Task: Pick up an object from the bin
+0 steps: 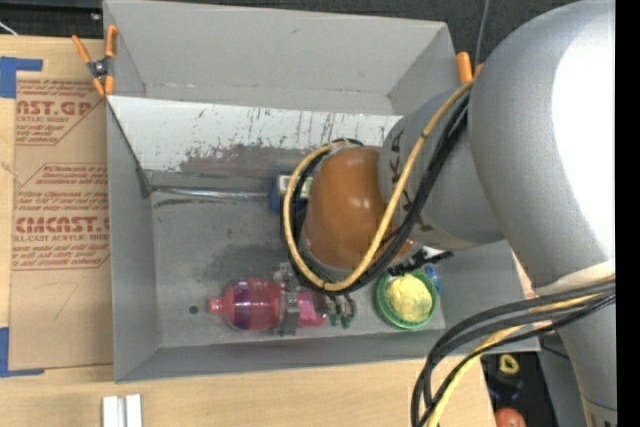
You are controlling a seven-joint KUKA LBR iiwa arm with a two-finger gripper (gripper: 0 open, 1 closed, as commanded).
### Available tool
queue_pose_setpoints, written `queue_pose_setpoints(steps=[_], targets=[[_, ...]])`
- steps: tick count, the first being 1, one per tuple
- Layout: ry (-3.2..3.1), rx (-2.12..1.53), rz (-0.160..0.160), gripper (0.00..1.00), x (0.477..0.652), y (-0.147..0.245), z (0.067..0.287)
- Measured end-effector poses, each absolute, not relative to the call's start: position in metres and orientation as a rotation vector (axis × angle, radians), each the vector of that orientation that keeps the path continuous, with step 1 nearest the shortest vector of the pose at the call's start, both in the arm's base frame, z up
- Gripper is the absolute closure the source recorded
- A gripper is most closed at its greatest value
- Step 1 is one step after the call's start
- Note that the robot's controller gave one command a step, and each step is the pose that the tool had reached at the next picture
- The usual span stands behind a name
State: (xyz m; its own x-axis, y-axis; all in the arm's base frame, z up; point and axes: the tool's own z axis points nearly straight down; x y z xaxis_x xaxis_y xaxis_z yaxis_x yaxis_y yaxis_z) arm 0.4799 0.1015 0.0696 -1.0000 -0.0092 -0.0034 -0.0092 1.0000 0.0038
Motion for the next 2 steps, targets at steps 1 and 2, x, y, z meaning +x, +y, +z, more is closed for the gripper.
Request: queue_pose_setpoints(steps=[1,2], targets=[[3.139,-0.014,0.006,1.00,0.479,0.102,0.072],[3.140,-0.015,0.007,1.00,0.479,0.102,0.136]])
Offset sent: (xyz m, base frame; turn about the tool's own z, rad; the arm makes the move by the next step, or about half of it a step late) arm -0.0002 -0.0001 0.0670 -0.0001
